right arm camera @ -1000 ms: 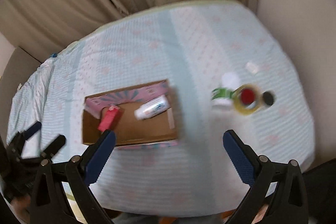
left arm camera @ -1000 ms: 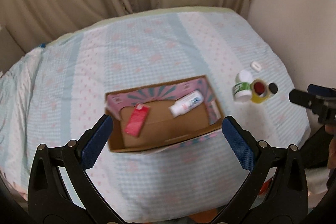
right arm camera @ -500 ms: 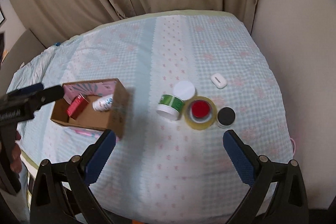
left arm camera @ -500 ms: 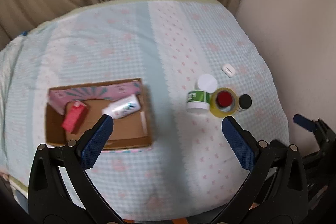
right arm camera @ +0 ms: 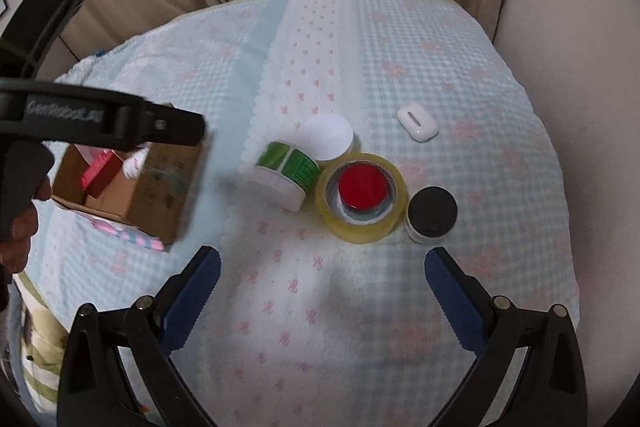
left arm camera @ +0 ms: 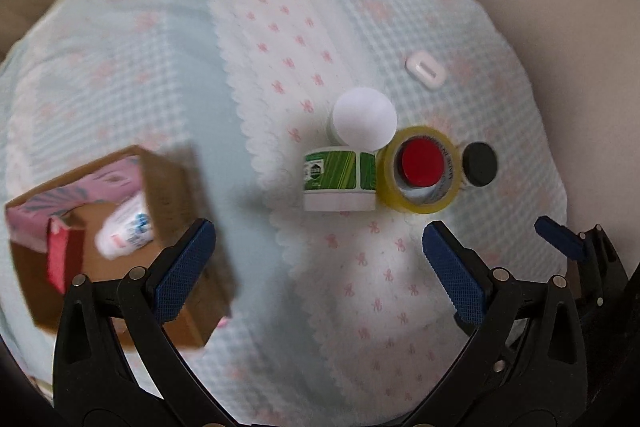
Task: Organize rigid objects
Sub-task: 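Grasp the green-labelled jar with the left gripper while the right gripper grasps the yellow tape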
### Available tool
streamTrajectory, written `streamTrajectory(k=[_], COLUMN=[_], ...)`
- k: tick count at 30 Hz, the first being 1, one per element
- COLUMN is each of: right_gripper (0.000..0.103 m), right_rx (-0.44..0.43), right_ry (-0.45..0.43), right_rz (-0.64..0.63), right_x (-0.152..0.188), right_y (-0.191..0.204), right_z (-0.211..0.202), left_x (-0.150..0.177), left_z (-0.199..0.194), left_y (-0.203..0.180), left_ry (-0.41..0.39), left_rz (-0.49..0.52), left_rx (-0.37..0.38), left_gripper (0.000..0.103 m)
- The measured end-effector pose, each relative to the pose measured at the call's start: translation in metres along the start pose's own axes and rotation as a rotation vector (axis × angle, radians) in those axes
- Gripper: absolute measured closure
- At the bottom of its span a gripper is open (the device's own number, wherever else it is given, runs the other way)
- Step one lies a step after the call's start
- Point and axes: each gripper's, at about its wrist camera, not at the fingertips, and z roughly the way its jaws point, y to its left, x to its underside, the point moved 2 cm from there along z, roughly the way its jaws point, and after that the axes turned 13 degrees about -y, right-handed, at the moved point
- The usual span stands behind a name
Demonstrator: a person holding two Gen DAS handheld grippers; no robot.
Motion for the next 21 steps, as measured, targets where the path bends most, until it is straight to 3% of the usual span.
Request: streamTrajectory(k=[5,12,21], right_gripper=[0.001,0.001,0.001], right_rx=[0.031,0.003,-0.125], right_ry=[0.026,0.047,0.132], right_rz=[-0.097,-0.293,-0.469], right_x=[0.005,0.006,0.012], right_y=[-0.008,-0.020,-0.024], right_z=[0.036,0.085,0.133], left_x=[-0.003,-0.006,-0.002], left_z=[0.046,0.092,0.133], left_y=[-0.001,0.001,0.002], left_ry=[0.056,0.108,0.162], left_rz=[0.018,0.023,0.008], left_rx=[0.004,0.016,0.042], left_gripper=[0.000,0.000,0.001])
